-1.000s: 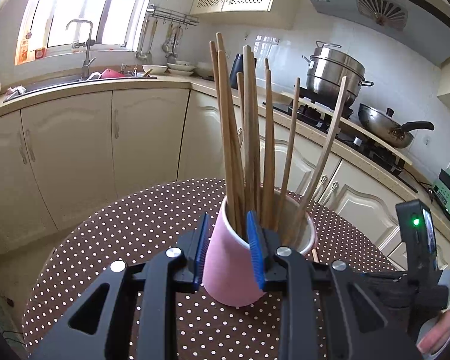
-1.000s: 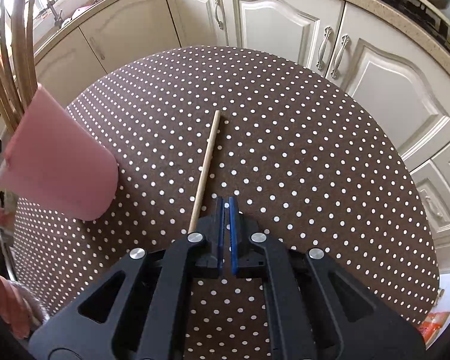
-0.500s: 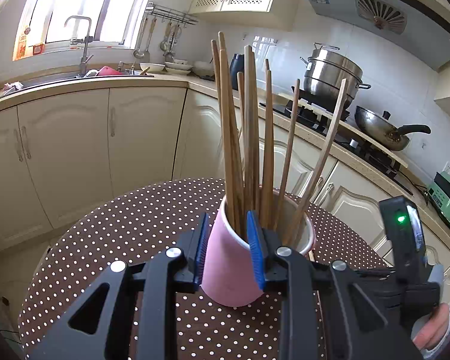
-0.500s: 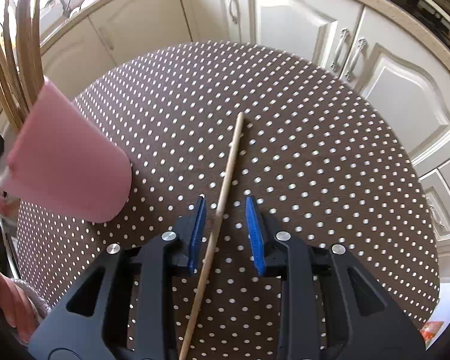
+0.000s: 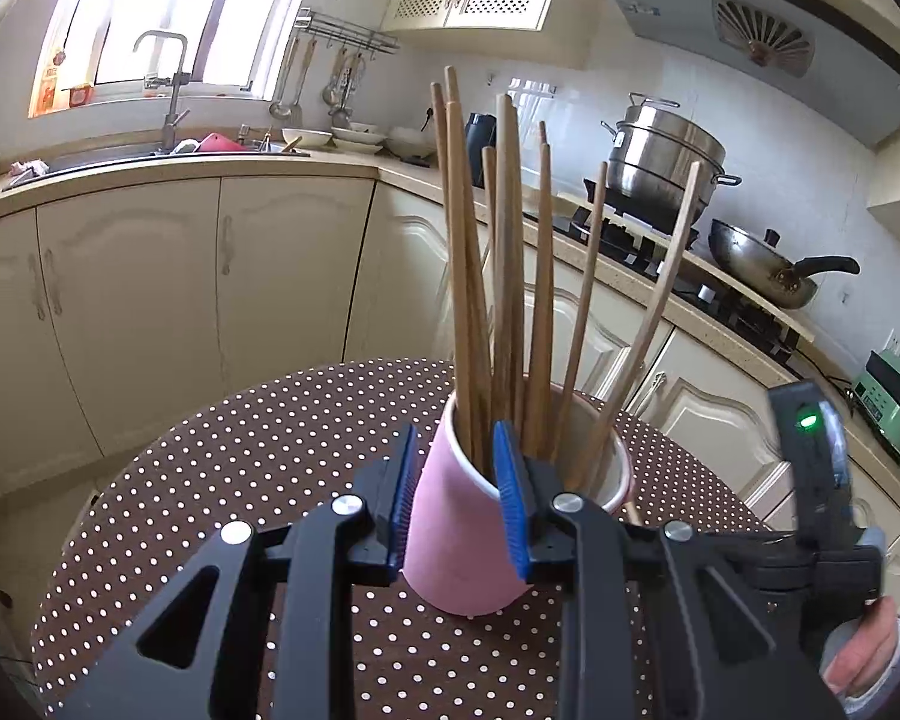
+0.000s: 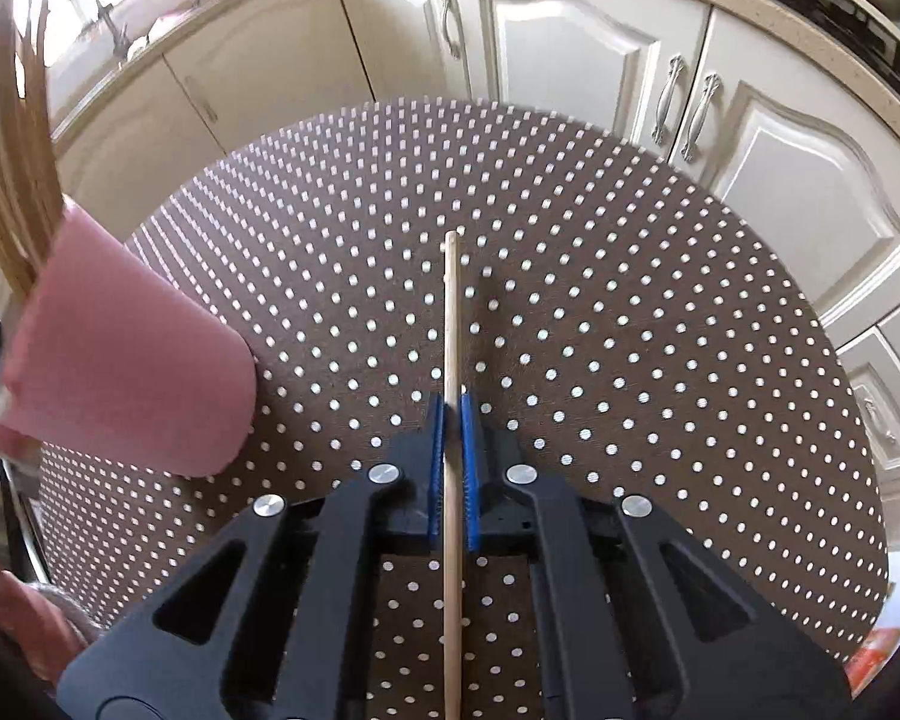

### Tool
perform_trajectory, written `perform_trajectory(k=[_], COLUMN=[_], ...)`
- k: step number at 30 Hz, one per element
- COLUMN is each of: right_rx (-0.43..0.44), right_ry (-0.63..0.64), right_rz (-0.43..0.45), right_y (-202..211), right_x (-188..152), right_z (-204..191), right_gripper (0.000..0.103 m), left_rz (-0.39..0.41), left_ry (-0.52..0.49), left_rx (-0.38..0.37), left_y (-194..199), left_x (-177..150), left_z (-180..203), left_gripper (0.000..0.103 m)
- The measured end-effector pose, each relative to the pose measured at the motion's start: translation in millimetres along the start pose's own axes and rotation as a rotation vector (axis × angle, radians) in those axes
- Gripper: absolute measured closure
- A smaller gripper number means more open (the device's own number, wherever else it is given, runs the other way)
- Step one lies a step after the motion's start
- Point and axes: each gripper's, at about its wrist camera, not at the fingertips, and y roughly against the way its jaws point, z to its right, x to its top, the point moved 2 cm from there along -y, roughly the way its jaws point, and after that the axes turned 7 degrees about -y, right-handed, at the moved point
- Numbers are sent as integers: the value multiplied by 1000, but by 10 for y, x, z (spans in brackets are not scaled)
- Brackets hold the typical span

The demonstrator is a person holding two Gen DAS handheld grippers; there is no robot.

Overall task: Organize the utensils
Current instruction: 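Lift the chopstick upright with the right tool and carry it over the cup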

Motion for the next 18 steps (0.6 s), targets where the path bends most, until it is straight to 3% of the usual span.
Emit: perform_trajectory(k=[9,18], right_rx=[77,221], right_ry=[14,-15], right_rz=[278,640], right_y=[910,1871], right_x=[80,265], right_z=[-160,-545], right_gripper=[97,97], left_rz=[13,16], left_ry=[-23,-21], left_rx=[20,19], left_y=[15,21], left_x=[-15,-22], left_z=[23,16], left_gripper=[77,77])
